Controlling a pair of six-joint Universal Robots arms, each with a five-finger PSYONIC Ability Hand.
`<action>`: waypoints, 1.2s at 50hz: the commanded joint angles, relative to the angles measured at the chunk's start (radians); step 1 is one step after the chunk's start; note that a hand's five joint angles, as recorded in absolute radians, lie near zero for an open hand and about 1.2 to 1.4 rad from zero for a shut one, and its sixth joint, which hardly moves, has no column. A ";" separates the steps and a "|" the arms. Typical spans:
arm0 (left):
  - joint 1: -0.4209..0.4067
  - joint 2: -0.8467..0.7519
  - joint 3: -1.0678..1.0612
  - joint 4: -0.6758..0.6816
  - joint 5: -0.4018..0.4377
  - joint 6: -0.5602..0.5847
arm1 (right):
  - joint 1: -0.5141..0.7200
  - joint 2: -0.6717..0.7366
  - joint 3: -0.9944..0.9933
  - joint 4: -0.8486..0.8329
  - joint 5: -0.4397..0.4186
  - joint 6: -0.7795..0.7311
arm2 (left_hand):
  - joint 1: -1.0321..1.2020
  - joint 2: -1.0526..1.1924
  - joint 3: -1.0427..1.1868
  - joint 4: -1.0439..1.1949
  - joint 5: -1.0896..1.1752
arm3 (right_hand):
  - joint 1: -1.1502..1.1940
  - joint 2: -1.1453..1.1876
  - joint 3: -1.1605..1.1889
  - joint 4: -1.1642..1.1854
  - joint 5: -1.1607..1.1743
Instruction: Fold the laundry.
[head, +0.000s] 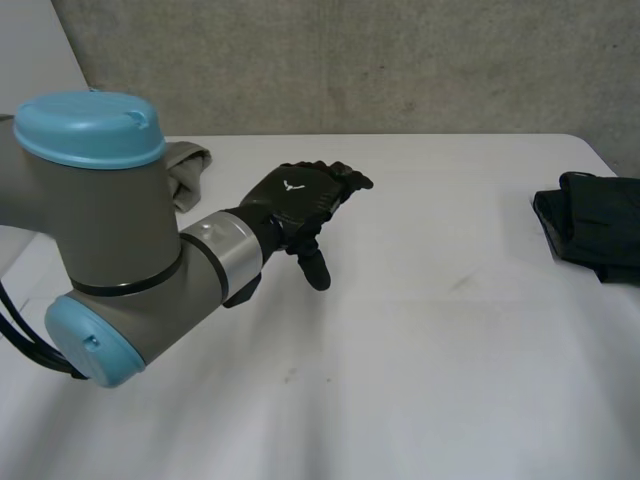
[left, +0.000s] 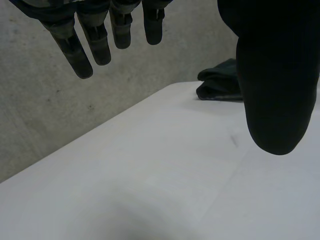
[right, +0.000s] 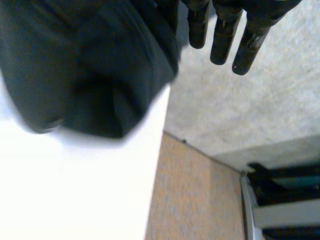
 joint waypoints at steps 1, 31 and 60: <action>0.044 0.037 -0.035 0.003 0.002 -0.006 | -0.102 -0.189 0.212 -0.090 -0.007 -0.149 | 0.025 0.025 -0.023 -0.017 -0.036 | 0.012 -0.045 -0.040 -0.059 -0.089; 0.431 -0.013 -0.034 0.256 0.014 0.121 | 0.533 -0.654 0.578 -0.477 -0.223 0.215 | 0.013 0.013 -0.035 -0.030 -0.048 | 0.012 -0.045 -0.040 -0.059 -0.089; 0.703 -0.713 0.634 0.275 0.028 0.589 | 0.730 -0.830 1.166 -0.590 -0.229 0.204 | 0.157 0.157 0.109 0.115 0.096 | 0.012 -0.045 -0.040 -0.059 -0.089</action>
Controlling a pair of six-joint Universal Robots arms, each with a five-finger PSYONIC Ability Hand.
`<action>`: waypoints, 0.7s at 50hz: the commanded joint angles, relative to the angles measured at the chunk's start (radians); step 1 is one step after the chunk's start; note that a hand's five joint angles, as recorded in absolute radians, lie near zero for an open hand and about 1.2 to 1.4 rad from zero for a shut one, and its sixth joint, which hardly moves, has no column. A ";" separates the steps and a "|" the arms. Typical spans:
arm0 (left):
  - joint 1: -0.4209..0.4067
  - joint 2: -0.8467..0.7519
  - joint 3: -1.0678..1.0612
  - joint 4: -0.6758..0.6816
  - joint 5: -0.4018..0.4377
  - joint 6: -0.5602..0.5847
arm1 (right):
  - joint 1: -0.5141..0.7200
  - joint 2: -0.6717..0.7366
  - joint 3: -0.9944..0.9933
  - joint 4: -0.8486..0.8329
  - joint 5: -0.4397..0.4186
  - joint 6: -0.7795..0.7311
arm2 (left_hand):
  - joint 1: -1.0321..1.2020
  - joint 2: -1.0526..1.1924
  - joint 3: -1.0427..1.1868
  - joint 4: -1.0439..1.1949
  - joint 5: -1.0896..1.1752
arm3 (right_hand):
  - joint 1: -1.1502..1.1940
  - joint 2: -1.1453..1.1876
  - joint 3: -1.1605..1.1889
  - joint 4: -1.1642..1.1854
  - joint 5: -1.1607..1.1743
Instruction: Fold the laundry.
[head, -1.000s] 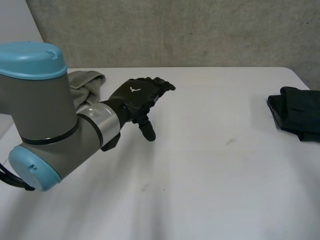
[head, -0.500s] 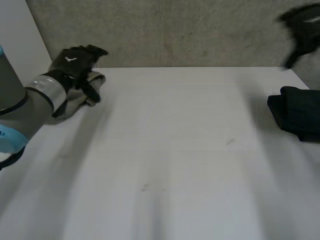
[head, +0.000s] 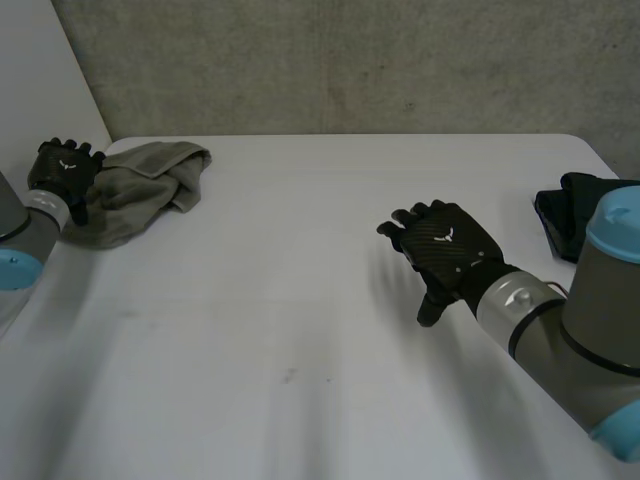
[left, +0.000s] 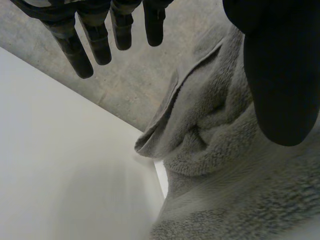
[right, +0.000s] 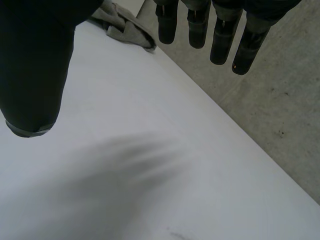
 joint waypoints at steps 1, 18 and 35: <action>-0.002 -0.095 0.129 -0.011 0.035 -0.007 | -0.020 -0.053 0.062 0.000 -0.002 -0.003 | 0.146 0.149 0.123 0.127 0.111 | 0.031 -0.045 -0.040 -0.059 -0.068; -0.022 -0.253 0.355 -0.068 0.113 -0.008 | -0.101 -0.118 0.140 0.000 -0.012 -0.005 | 0.176 0.178 0.152 0.156 0.140 | 0.031 -0.045 -0.040 -0.059 -0.068; -0.049 -0.288 0.373 -0.054 0.132 -0.010 | -0.147 -0.144 0.155 -0.002 -0.015 -0.005 | 1.209 1.211 1.185 1.189 1.173 | 0.031 -0.045 -0.040 -0.059 -0.068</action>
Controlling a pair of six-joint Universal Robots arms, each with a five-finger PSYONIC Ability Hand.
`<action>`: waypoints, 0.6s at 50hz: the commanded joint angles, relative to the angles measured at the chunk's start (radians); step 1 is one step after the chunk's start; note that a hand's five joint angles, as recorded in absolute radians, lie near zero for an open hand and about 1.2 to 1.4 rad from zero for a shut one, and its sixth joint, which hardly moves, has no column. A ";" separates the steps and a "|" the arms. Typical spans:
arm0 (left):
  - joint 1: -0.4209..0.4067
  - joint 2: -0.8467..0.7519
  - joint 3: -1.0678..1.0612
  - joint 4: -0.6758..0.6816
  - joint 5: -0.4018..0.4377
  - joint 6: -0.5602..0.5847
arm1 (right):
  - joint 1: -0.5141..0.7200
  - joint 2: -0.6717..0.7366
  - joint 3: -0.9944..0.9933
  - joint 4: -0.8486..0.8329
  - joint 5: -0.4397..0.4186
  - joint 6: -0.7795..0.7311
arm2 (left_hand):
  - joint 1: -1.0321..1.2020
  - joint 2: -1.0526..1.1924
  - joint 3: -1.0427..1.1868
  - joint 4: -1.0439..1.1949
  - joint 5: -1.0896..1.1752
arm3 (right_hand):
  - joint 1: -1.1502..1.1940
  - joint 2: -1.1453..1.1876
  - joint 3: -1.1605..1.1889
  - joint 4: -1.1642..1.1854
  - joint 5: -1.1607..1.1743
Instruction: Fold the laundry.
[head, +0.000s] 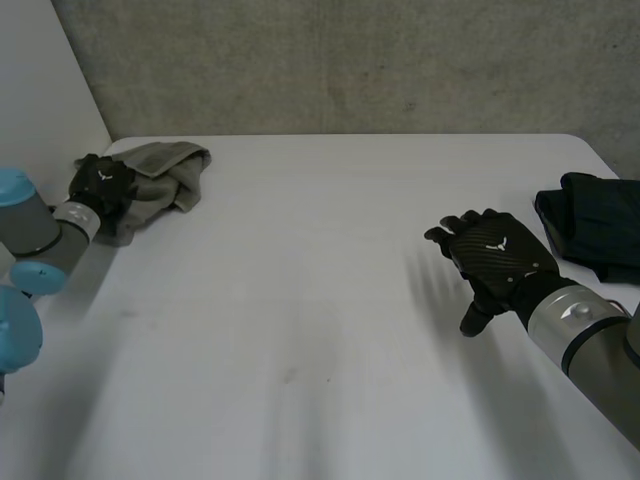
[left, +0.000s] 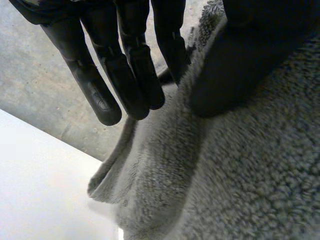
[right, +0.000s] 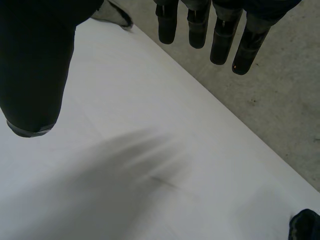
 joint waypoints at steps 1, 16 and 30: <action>-0.029 0.020 -0.028 0.011 -0.009 -0.002 | -0.013 -0.016 0.001 0.000 0.000 0.000 | 0.280 0.259 0.262 0.256 0.278 | 0.031 -0.045 -0.040 -0.059 -0.068; -0.211 0.804 -0.881 0.036 0.010 -0.415 | -0.059 -0.118 0.013 0.001 -0.002 0.003 | 0.280 0.259 0.262 0.256 0.278 | 0.031 -0.045 -0.040 -0.059 -0.068; -0.537 1.192 -1.432 0.074 0.186 -0.643 | -0.091 -0.131 0.016 0.009 -0.002 0.005 | -0.938 -0.959 -0.956 -0.962 -0.940 | 0.031 -0.045 -0.040 -0.059 -0.068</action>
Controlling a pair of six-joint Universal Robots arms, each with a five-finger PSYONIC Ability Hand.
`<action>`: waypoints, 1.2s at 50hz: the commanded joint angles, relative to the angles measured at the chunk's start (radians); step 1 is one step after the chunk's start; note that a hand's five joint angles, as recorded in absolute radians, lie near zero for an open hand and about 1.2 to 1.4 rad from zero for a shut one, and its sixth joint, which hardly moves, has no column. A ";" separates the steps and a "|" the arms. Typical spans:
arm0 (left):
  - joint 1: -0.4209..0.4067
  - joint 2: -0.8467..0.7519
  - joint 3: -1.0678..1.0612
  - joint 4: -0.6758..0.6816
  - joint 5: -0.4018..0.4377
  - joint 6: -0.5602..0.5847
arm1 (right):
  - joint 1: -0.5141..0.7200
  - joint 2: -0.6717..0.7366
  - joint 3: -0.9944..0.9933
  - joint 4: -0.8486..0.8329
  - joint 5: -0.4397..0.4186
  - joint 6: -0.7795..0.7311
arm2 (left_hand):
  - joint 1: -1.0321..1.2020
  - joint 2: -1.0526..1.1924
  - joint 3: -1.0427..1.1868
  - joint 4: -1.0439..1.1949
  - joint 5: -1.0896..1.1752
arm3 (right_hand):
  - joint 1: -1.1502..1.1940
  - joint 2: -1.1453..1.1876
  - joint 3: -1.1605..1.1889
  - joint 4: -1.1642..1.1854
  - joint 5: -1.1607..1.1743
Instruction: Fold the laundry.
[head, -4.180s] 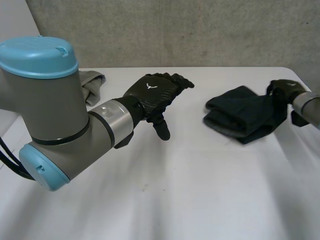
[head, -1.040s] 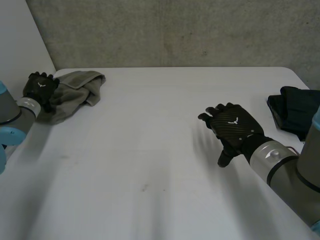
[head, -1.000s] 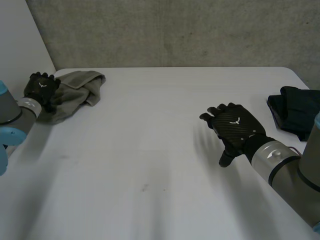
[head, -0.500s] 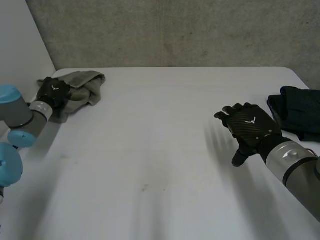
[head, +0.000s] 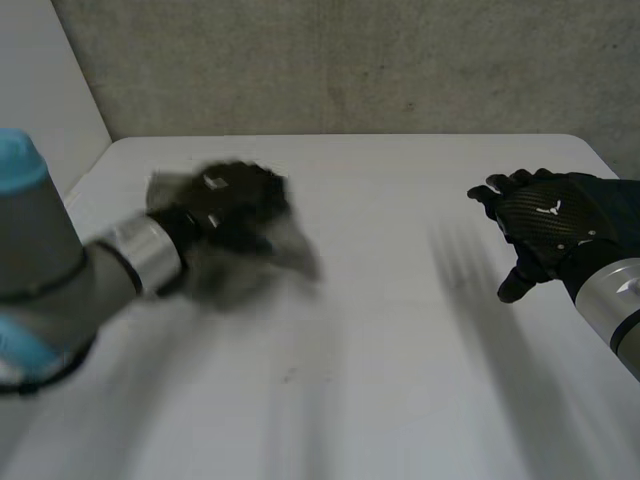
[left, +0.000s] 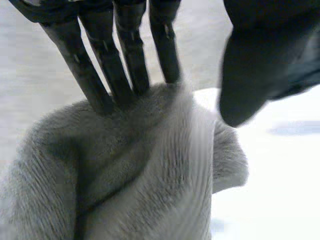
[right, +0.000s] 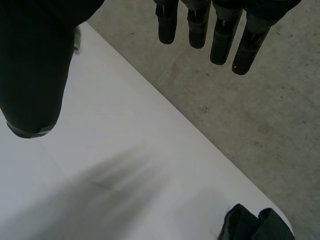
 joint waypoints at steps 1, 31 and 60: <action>-0.119 0.132 -0.184 0.067 0.042 -0.039 | 0.007 0.012 0.001 0.005 -0.001 -0.001 | -0.360 -0.418 -0.425 -0.439 -0.438 | 0.031 -0.045 -0.040 -0.059 -0.068; 0.102 -0.304 0.147 -0.126 -0.352 0.312 | 0.350 0.478 -0.426 0.135 -0.017 0.156 | -0.319 -0.377 -0.384 -0.398 -0.397 | 0.031 -0.045 -0.040 -0.059 -0.068; 0.087 -0.247 0.256 0.052 -0.401 0.308 | 0.403 0.600 -0.772 0.000 0.293 0.011 | 0.858 0.800 0.793 0.779 0.780 | 1.253 1.177 1.182 1.162 1.154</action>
